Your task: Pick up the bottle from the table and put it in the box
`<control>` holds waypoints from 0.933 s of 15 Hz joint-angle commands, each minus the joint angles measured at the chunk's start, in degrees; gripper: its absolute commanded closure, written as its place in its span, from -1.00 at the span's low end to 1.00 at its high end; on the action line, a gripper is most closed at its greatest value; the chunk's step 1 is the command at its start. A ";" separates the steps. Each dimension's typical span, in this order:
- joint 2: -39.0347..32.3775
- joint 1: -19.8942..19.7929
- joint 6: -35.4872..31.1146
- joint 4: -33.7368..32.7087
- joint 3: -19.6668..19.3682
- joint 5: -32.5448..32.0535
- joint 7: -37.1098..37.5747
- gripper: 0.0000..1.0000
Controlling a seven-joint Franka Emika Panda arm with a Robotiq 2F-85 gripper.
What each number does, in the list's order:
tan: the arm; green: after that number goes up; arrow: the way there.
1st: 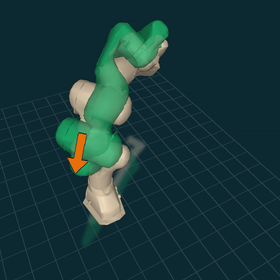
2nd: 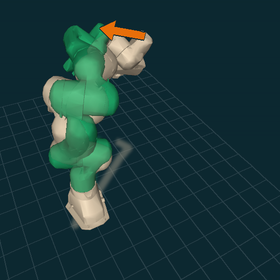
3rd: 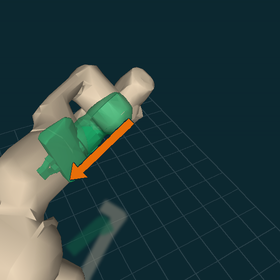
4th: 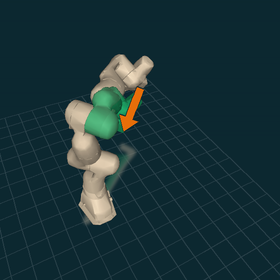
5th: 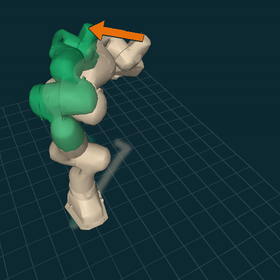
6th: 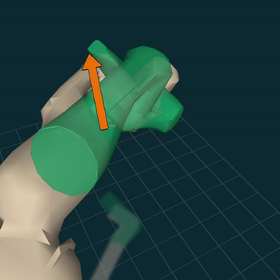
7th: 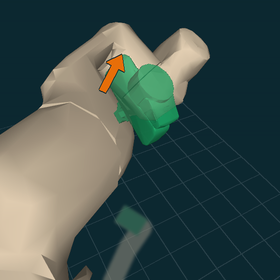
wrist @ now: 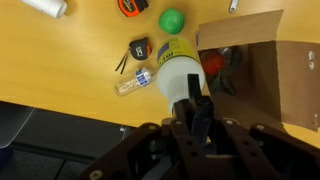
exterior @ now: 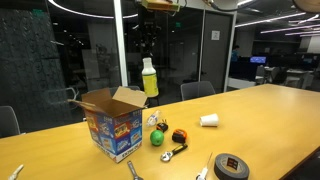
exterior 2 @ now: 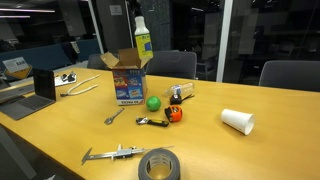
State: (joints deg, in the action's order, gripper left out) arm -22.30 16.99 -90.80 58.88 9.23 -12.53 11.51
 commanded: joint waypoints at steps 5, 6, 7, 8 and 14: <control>-11.37 4.99 6.45 -18.66 0.41 -0.54 -2.28 0.62; -11.65 5.82 5.45 -18.63 -0.87 0.28 -3.13 0.62; -12.65 5.94 4.67 -19.68 -0.91 0.53 -3.99 0.62; -13.57 5.99 4.28 -20.73 -0.96 0.90 -4.70 0.62; -17.69 3.34 -1.62 -22.57 0.91 2.65 -6.95 0.62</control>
State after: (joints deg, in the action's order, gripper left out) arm -36.60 21.45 -90.51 42.09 9.29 -11.73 6.62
